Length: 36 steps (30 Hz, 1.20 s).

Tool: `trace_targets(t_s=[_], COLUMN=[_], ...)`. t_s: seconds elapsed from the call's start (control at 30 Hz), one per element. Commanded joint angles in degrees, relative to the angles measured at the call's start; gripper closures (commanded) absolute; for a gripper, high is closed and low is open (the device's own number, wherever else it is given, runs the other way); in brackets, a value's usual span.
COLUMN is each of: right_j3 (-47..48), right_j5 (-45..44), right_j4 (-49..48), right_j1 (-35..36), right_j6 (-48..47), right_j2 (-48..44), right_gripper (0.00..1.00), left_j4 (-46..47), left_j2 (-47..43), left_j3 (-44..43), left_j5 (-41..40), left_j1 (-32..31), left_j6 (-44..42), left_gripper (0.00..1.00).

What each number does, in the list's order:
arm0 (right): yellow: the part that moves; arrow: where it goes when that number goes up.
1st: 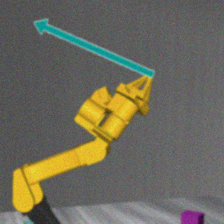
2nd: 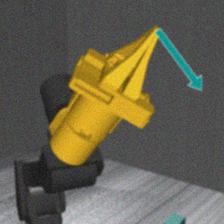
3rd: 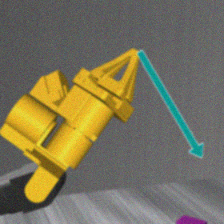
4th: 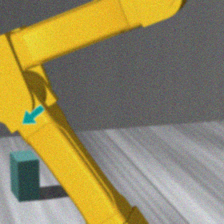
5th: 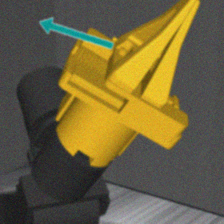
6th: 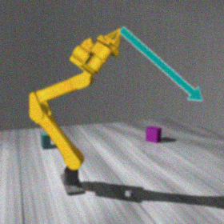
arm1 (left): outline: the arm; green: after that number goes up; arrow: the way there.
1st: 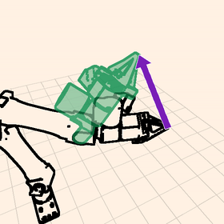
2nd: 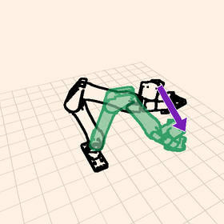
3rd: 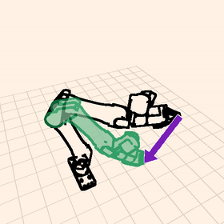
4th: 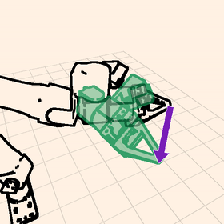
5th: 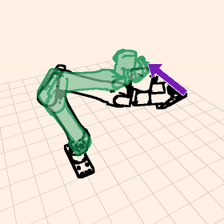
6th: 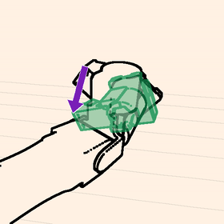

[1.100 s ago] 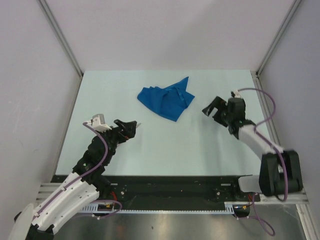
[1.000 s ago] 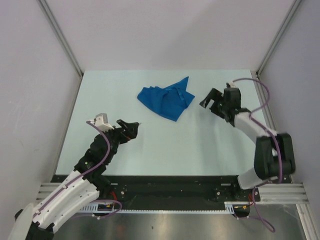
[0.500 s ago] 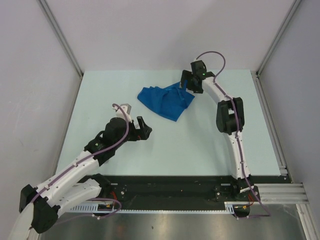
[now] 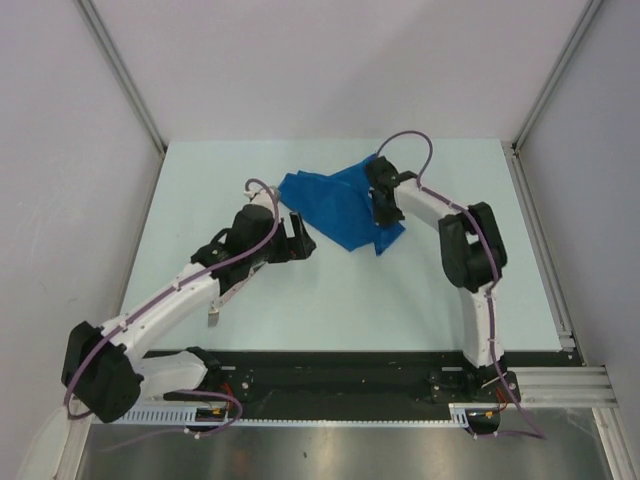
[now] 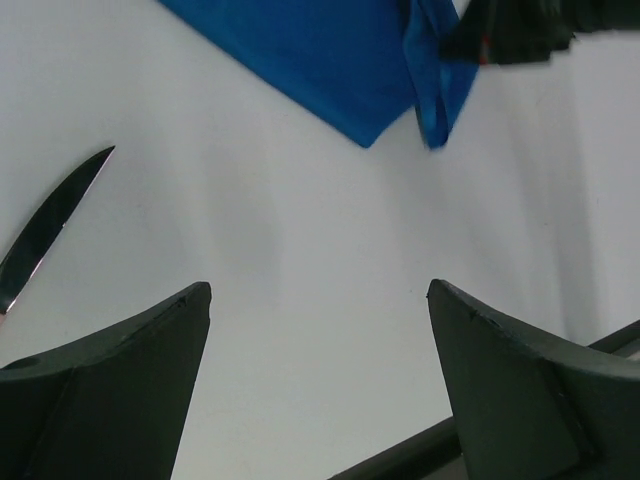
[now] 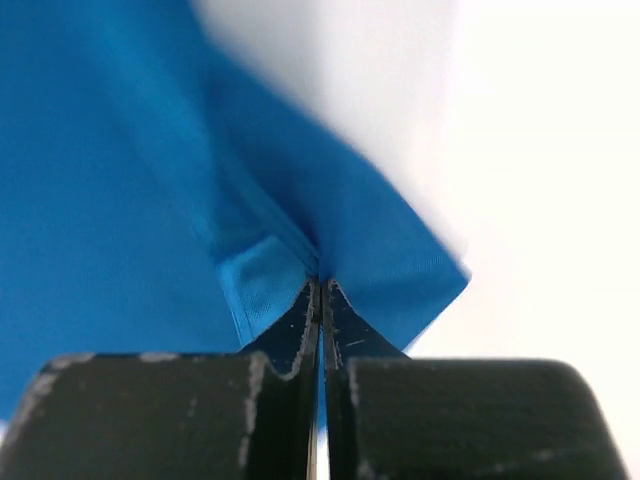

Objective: Fold the napkin into a case and place the utensils inside
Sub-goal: Move the crumpled napkin to the corner of the board.

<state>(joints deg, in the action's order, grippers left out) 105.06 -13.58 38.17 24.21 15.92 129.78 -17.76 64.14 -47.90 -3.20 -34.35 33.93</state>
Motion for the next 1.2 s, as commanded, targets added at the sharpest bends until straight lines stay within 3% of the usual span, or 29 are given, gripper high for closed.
trace_targets(t_s=[0.0, 0.07, 0.1, 0.17, 0.23, 0.27, 0.3, 0.37, 0.5, 0.63, 0.7, 0.83, 1.03, 1.1, 1.17], right_j3=[-27.42, -37.76, -46.08, -53.69, -61.62, -63.12, -64.09, -63.76, -52.0, -33.72, -24.14, -9.64, 6.82, 7.62, 6.92], right_j5=[-3.3, 1.86, 4.59, 12.13, 16.82, 17.71, 17.71, 20.07, 21.84, 22.73, 22.9, 22.55, 18.96, 18.24, 16.67], right_j4=[-4.66, -7.92, -9.24, -11.18, -14.08, -16.01, -16.89, -20.57, -22.0, -19.11, -17.79, -15.33, -7.33, -6.62, -6.53], right_j1=[7.06, 9.44, 11.72, 12.44, 12.18, 11.83, 11.13, 6.75, 0.33, -1.18, -0.74, -0.48, 1.63, 2.86, 3.39], right_j6=[2.61, 6.83, 8.06, 13.85, 16.67, 18.86, 19.32, 18.1, 14.32, 9.57, 7.47, 5.79, 4.21, 2.98, 2.45], right_j2=[-26.41, -34.28, -40.59, -47.13, -55.89, -58.3, -60.5, -62.02, -50.88, -32.86, -23.9, -10.97, 3.28, 4.78, 5.05], right_gripper=[1.0, 1.0, 0.92, 0.62, 0.52, 0.25, 0.13, 0.0, 0.01, 0.12, 0.13, 0.14, 0.17, 0.23, 0.46], left_j4=[-0.87, -1.66, -1.93, -2.45, -3.94, -5.17, -5.62, -6.41, -4.05, 5.94, 7.91, 8.17, 10.55, 10.47, 10.03], left_j2=[7.3, 12.64, 14.33, 18.02, 23.3, 24.7, 27.42, 29.63, 33.33, 34.91, 36.05, 37.99, 36.94, 35.36, 34.13], left_j3=[-6.58, -9.83, -11.06, -14.4, -18.52, -19.85, -20.82, -23.72, -26.63, -24.09, -24.52, -26.28, -21.46, -19.52, -18.46], left_j5=[2.76, 4.68, 4.96, 5.48, 4.61, 4.26, 3.39, -0.3, -0.94, 13.17, 16.29, 18.4, 20.95, 21.04, 21.04], left_j1=[1.04, 1.04, 1.04, 1.04, 0.95, 1.04, 0.95, 1.12, 4.63, 11.3, 11.93, 12.11, 12.02, 12.11, 12.11], left_j6=[2.63, 1.93, 1.75, 0.88, 0.61, 0.35, 0.34, 0.26, 3.67, 9.56, 10.19, 11.15, 11.77, 11.51, 10.72], left_gripper=[0.07, 0.09, 0.09, 0.11, 0.11, 0.12, 0.12, 0.11, 0.17, 0.28, 0.34, 0.35, 0.34, 0.35, 0.35])
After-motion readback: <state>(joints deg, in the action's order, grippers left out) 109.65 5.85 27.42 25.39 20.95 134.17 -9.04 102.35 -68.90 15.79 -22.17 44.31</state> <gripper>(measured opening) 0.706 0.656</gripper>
